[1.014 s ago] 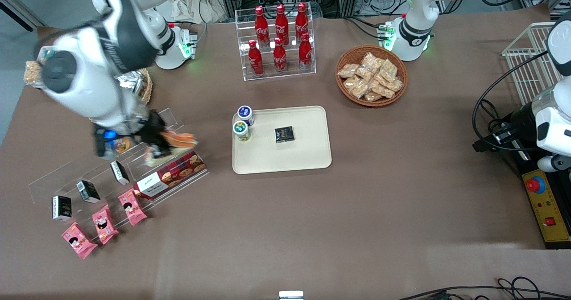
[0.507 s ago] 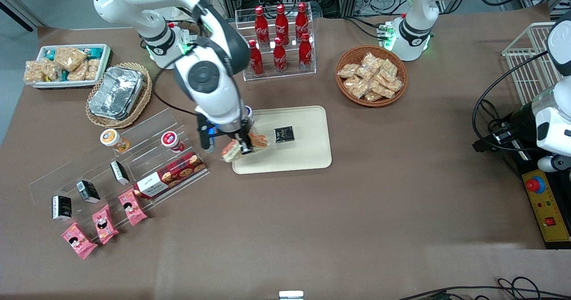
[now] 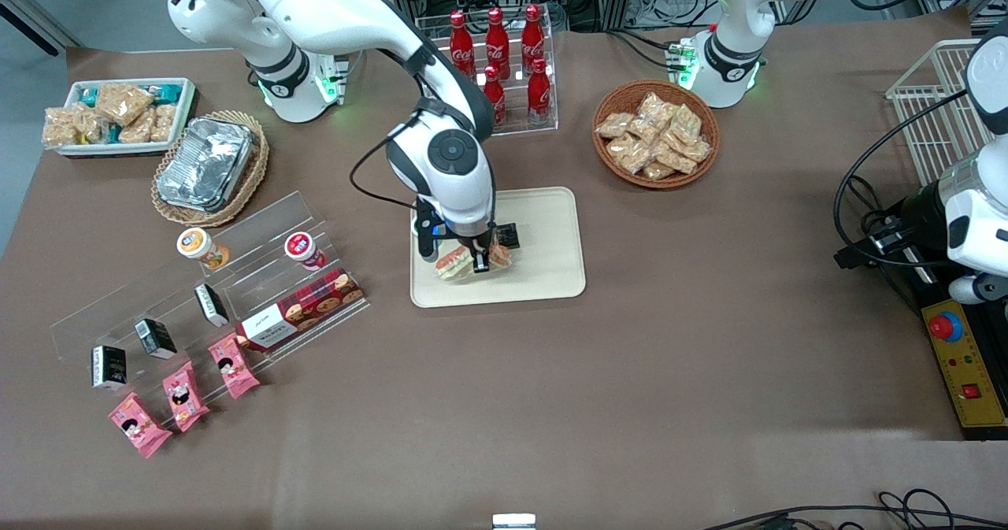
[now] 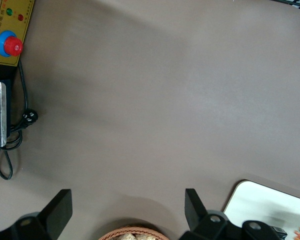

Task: Place sandwich on tray
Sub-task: 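Lower the sandwich onto the tray and open the right gripper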

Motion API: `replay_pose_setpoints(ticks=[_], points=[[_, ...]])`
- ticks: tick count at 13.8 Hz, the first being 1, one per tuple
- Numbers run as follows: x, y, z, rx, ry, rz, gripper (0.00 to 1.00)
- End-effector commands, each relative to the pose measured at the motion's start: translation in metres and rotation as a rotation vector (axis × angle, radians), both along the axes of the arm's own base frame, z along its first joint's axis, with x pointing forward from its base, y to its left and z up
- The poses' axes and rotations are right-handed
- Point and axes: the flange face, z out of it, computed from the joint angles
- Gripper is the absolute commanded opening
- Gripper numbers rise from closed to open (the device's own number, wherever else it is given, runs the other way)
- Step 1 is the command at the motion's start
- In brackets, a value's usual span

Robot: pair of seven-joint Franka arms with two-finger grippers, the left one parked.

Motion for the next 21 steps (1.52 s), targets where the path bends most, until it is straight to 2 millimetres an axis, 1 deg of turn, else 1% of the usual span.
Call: replay_pose_setpoints(ticks=[1, 3, 4, 5, 6, 7, 8, 9, 10, 11, 13, 15, 16, 19, 21], points=[[-0.005, 0.014, -0.034, -0.042, -0.029, -0.035, 0.0], [-0.009, 0.018, -0.057, -0.075, -0.067, -0.061, 0.0], [-0.009, 0.018, -0.062, -0.086, -0.076, -0.071, 0.0], [-0.009, 0.018, -0.062, -0.083, -0.077, -0.076, 0.0], [-0.009, 0.019, -0.061, -0.08, -0.075, -0.08, 0.07], [-0.007, 0.018, -0.061, -0.078, -0.075, -0.085, 0.62], [-0.007, 0.019, -0.059, -0.079, -0.08, -0.075, 1.0], [-0.005, 0.018, -0.056, -0.079, -0.084, -0.07, 1.0], [0.003, 0.016, -0.046, -0.068, -0.093, -0.083, 1.0], [0.007, 0.016, -0.04, -0.064, -0.095, -0.089, 1.0], [0.008, 0.016, -0.035, -0.062, -0.102, -0.083, 1.0], [0.005, 0.014, -0.039, -0.09, -0.083, -0.05, 1.0], [0.004, 0.012, -0.035, -0.106, -0.066, -0.035, 1.0], [0.0, 0.006, 0.004, -0.133, -0.026, 0.049, 1.0], [0.01, -0.007, 0.04, -0.093, -0.002, 0.091, 1.0]])
